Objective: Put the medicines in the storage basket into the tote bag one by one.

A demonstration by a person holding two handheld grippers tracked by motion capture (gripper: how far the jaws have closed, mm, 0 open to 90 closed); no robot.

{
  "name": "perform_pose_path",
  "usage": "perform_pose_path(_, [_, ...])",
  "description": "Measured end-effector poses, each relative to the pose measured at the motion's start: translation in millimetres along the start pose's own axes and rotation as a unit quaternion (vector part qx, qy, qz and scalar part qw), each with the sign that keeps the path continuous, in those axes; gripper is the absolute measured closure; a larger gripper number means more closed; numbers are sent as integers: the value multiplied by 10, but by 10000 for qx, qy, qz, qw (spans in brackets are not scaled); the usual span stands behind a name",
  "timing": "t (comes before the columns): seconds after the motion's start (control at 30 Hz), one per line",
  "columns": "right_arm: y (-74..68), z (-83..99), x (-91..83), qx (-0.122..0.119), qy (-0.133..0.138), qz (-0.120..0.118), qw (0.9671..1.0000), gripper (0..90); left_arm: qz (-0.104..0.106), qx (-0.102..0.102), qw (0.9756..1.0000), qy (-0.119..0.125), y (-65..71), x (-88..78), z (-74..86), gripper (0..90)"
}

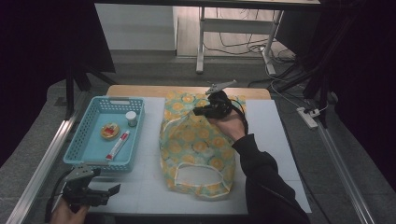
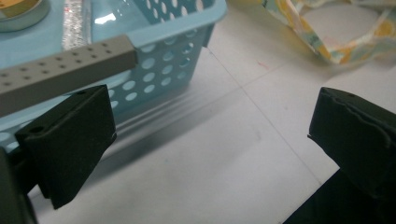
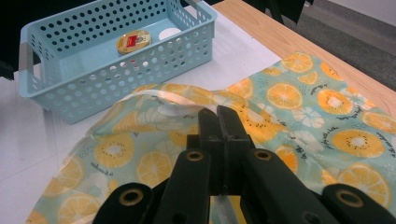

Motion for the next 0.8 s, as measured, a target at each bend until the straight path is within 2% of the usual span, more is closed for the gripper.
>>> perform_pose_path(0.1, [4,0,-7,7,4,3,10000,900,91,-161,9998,84,-14,-29,-49,7])
perform_pose_path(0.2, [7,2,-12,18,13,6,10000,900,58,-116,9998,155,-41,-55,-105,7])
perform_pose_path(0.37, [10,6,-14,11,11,7,10000,900,50,-50,9999,126,-98,-58,-181,0])
perform_pose_path(0.53, [16,8,-17,9,17,20,10000,900,129,-153,9997,130,-158,-52,-257,0])
perform_pose_path(0.57, [18,9,-17,15,17,22,10000,900,135,-167,9995,210,-167,-66,-292,0])
perform_pose_path(0.7, [19,8,-12,17,15,16,10000,900,107,-255,9993,268,-207,-81,-364,5])
perform_pose_path(0.8, [16,7,-10,10,6,13,10000,900,22,-228,9993,298,-256,-71,-424,4])
Point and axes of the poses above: each handheld gripper's, and its own axes: x roughly forward along the jaws, z roughly out of its underside, y roughly to its right, the point moved 10 cm from there along x, roughly forward along the jaws, and after that the axes turned 3 degrees about z, right-handed, at the moved point
